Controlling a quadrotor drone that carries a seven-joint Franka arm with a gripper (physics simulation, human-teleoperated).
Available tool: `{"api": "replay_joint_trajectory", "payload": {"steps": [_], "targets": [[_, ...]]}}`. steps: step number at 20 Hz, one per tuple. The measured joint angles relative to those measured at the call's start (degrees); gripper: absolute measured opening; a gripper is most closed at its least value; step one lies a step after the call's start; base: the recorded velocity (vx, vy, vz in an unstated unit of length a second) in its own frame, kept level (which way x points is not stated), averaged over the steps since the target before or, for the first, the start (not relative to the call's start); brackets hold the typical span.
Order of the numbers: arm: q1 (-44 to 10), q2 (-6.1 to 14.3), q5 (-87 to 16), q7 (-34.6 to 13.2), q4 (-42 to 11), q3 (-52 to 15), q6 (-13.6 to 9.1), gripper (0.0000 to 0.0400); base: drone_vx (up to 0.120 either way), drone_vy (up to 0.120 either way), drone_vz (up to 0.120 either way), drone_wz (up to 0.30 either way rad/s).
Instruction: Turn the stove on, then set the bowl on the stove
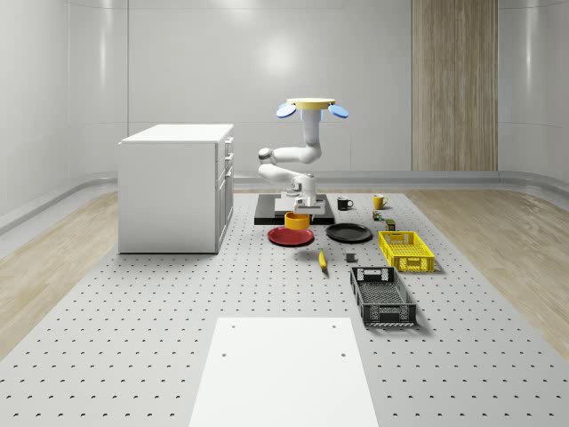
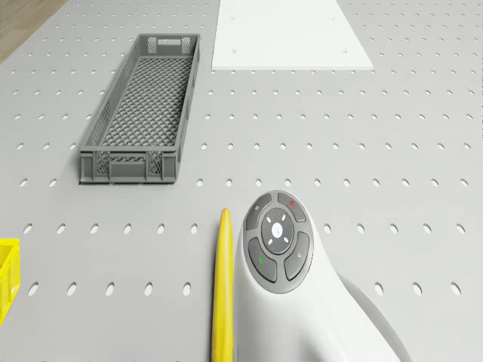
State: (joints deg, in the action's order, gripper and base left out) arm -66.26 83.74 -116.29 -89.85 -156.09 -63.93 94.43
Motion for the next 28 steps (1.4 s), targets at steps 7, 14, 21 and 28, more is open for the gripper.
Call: {"api": "replay_joint_trajectory", "payload": {"steps": [7,14,21,28], "targets": [[0.0,0.1,0.0,0.0,0.0,0.0,0.1,0.01,-0.12,0.0,0.011,0.0],[-0.1,0.1,0.1,0.0,0.0,0.0,0.1,0.01,-0.12,0.0,0.029,0.0],[-0.1,0.2,0.1,-0.1,0.0,0.0,0.2,0.01,-0.12,0.0,0.0,0.0],[-0.1,0.2,0.1,-0.1,0.0,0.0,0.2,0.01,-0.12,0.0,0.0,0.0]]}}
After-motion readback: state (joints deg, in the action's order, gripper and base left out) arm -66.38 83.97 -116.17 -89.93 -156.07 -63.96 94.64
